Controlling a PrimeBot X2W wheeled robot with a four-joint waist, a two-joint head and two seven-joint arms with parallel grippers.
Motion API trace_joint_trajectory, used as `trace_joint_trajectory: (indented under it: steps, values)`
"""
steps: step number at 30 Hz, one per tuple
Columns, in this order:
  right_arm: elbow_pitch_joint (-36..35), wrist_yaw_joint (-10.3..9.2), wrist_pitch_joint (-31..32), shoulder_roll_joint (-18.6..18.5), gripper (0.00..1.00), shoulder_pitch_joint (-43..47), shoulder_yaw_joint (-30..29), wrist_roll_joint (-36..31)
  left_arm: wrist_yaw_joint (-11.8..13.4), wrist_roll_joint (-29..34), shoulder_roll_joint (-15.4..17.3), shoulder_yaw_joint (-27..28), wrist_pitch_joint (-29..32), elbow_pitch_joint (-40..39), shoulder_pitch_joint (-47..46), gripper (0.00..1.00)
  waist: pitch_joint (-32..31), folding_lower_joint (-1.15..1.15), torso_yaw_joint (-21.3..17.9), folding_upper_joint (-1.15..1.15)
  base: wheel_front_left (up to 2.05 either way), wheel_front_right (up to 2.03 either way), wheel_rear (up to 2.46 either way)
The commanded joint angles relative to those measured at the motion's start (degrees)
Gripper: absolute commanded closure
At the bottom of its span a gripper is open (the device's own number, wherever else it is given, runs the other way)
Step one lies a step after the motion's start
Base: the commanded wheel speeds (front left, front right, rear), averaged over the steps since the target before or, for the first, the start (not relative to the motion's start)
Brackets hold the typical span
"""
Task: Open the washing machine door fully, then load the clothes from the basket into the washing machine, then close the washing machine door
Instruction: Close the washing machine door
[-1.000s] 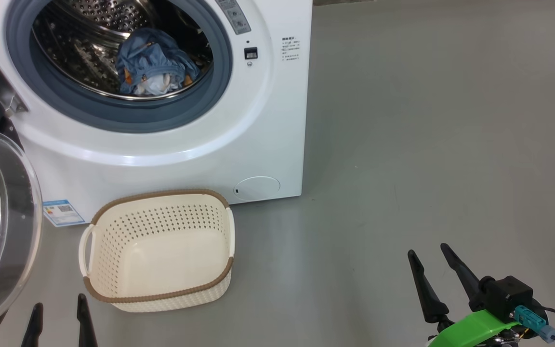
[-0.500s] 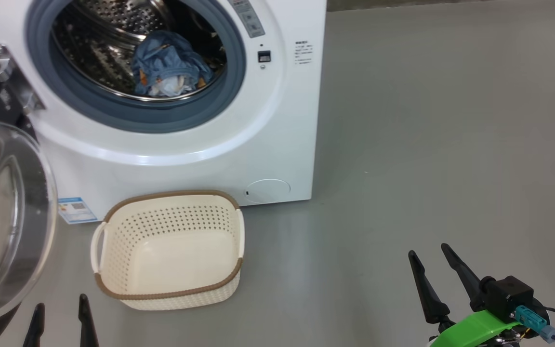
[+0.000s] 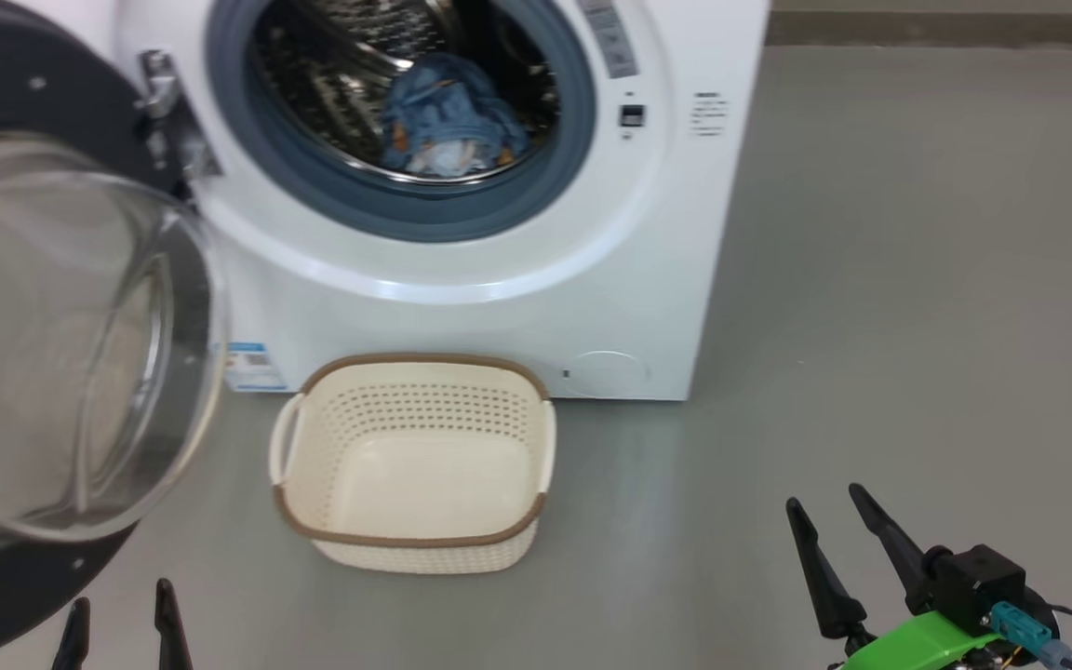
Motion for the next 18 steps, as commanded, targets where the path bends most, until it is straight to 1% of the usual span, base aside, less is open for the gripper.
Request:
trace_joint_trajectory:
  steps: [1, 8, 18]
  values:
    - [-1.2, 0.09, -0.3, -0.4, 0.00, -0.1, 1.7, -0.5, 0.7, -0.6, 0.3, 1.7, -0.4, -2.0, -1.0, 0.00, -0.3, 0.00, 4.0, 0.00, 0.00, 0.00, 0.00]
    - [-1.1, 0.09, -0.3, -0.6, 0.00, 0.2, 1.7, -0.5, 1.4, -0.8, 0.3, 1.0, -0.4, -2.5, -0.5, 0.00, 0.1, 0.00, 10.2, 0.00, 0.00, 0.00, 0.00]
    - [-1.3, 0.09, -0.3, -1.2, 0.00, 0.6, 1.6, -0.5, 2.7, -1.6, 0.3, -0.1, -0.4, -2.6, -0.4, 0.00, 1.1, 0.00, 17.9, 0.00, 0.00, 0.00, 0.00]
